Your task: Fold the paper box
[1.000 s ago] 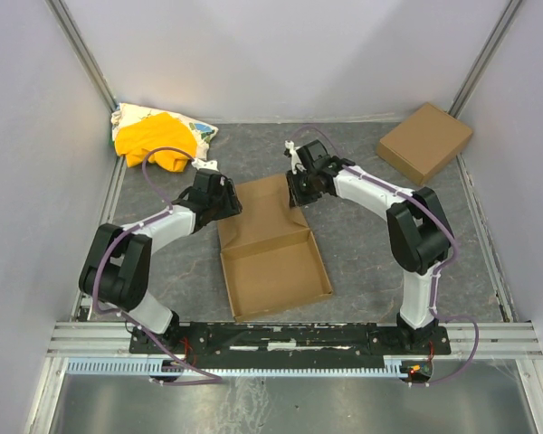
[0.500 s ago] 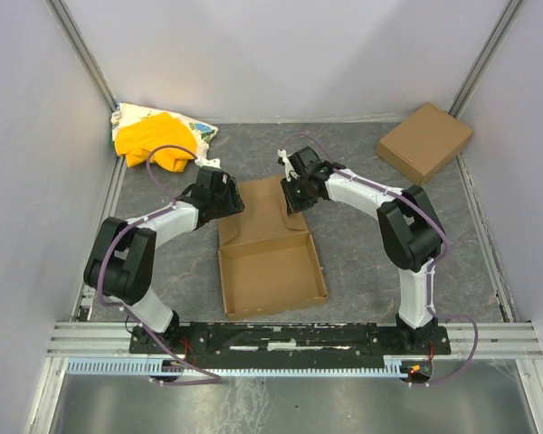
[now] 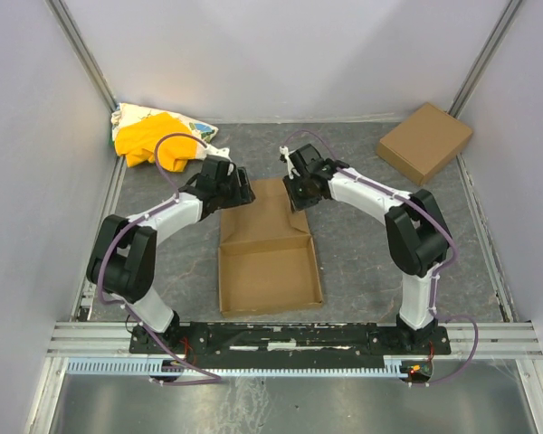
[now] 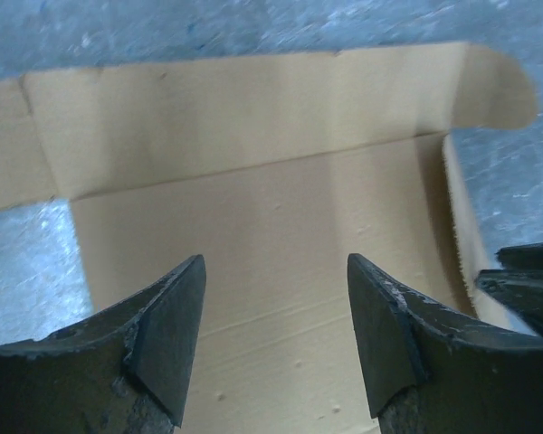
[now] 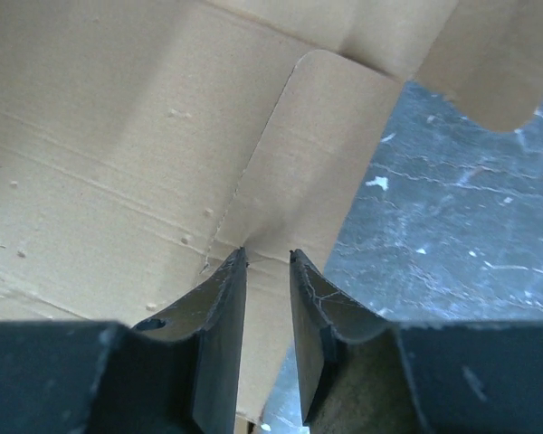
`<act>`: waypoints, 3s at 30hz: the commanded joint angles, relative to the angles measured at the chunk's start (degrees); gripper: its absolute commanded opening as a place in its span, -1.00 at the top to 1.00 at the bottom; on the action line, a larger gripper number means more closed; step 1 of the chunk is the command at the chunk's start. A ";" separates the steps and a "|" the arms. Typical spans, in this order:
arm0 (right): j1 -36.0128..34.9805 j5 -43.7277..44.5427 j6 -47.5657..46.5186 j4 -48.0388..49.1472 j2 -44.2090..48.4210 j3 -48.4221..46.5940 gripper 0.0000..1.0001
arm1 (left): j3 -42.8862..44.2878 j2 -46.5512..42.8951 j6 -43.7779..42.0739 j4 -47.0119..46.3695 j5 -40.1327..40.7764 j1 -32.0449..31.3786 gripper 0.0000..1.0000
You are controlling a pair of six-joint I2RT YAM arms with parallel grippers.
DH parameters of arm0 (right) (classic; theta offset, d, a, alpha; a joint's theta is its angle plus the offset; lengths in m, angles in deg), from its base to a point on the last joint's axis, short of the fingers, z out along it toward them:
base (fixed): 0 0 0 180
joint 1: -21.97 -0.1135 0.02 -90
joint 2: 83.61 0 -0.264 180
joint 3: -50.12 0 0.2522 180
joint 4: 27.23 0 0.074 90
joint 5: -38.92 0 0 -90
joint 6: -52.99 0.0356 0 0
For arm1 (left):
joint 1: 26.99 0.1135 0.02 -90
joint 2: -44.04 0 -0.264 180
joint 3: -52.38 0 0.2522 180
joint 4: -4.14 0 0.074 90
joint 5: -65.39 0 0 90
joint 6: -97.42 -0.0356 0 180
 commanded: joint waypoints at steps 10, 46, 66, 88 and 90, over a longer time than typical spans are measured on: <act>3.30 5.22 -0.76 -11.22 6.41 -10.55 -0.22 | 18.83 -8.36 -14.42 20.69 10.27 -0.41 -0.59; 4.92 -3.51 -2.02 -28.61 -16.27 -31.92 0.35 | 15.40 3.01 -17.14 29.88 6.62 4.32 -0.46; 6.07 15.60 5.99 -3.99 5.66 -9.14 0.97 | 14.00 -12.41 -14.32 16.25 1.36 4.31 -0.40; 7.40 21.97 2.74 64.92 32.36 44.73 0.97 | 8.89 -19.59 -16.94 -2.43 -5.05 4.27 -0.45; 7.35 20.88 3.02 65.66 33.31 45.60 0.97 | 8.65 -19.91 -18.31 -3.95 -6.74 4.22 -0.46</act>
